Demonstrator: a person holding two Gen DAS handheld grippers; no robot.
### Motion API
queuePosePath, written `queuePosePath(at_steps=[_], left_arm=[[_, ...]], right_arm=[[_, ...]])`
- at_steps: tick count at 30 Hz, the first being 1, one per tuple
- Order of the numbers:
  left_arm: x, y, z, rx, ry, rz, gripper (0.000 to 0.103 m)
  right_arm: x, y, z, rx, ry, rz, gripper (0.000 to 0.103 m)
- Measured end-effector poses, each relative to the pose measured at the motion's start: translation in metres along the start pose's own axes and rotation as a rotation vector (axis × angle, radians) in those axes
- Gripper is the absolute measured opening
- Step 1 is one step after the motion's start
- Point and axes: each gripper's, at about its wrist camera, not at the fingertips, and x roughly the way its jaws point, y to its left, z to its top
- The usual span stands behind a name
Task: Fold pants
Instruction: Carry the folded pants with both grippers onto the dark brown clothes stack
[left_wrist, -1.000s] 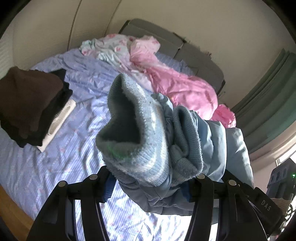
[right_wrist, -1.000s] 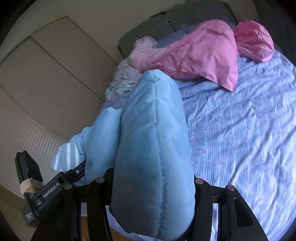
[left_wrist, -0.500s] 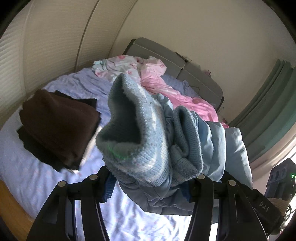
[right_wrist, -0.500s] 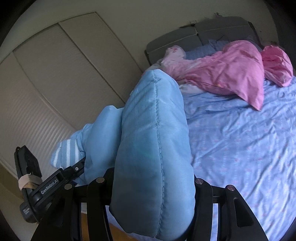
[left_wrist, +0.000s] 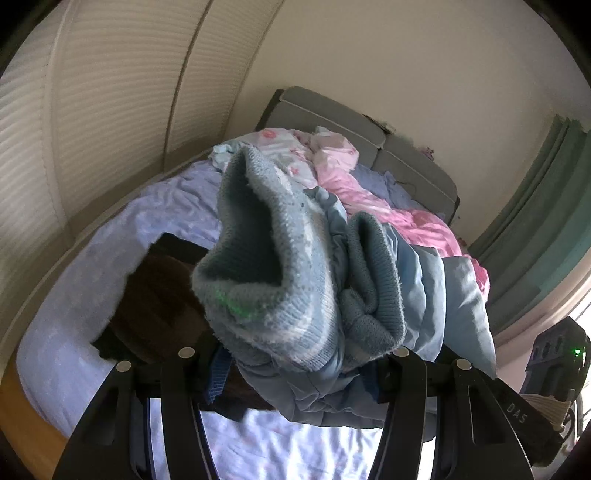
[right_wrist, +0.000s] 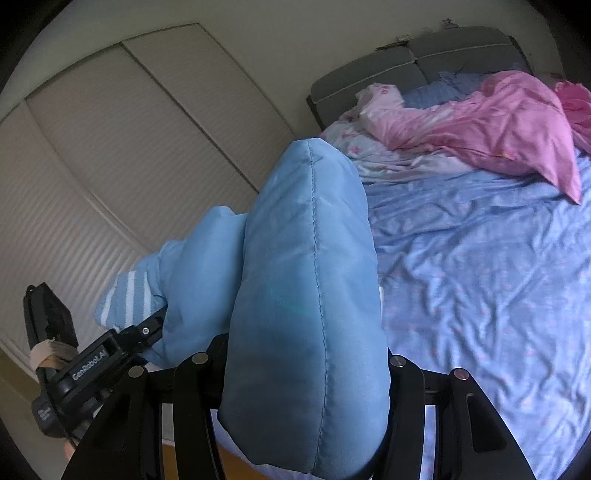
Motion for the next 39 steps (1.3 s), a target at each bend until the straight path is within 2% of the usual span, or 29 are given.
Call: queuePosePath(at_steps=[6, 10, 14, 19, 25, 27, 30, 33, 37, 39], left_arm=[[0.029, 0.051, 0.028, -0.012, 0.018, -0.014, 0.057], [0.058, 0.084, 0.038, -0.082, 0.071, -0.05, 0.057], [0.079, 0.104, 0.036, -0.11, 0.112, -0.046, 0.057], [0.11, 0.128, 0.038, -0.134, 0.163, -0.045, 0.058], [0.12, 0.145, 0.03, -0.156, 0.209, -0.036, 0.066], [0.118, 0.15, 0.03, -0.163, 0.216, -0.031, 0.073], [0.111, 0.158, 0.032, -0.158, 0.217, 0.018, 0.086], [0.101, 0.155, 0.035, -0.08, 0.198, 0.074, 0.092], [0.096, 0.148, 0.035, 0.012, 0.212, 0.148, 0.095], [0.092, 0.147, 0.036, 0.003, 0.225, 0.176, 0.095]], right_arm=[[0.061, 0.03, 0.004, -0.018, 0.028, 0.004, 0.052], [0.095, 0.035, 0.006, -0.003, 0.047, 0.009, 0.052], [0.13, 0.031, 0.004, 0.043, 0.107, -0.005, 0.053], [0.161, 0.029, 0.003, 0.04, 0.153, -0.037, 0.053], [0.176, 0.023, -0.001, 0.063, 0.186, -0.047, 0.056], [0.176, 0.018, -0.002, 0.078, 0.197, -0.052, 0.063], [0.179, 0.012, 0.002, 0.096, 0.204, -0.072, 0.075], [0.172, 0.011, 0.008, 0.078, 0.183, -0.098, 0.077], [0.173, 0.017, 0.016, 0.042, 0.183, -0.144, 0.078], [0.173, 0.024, 0.018, -0.006, 0.194, -0.179, 0.078]])
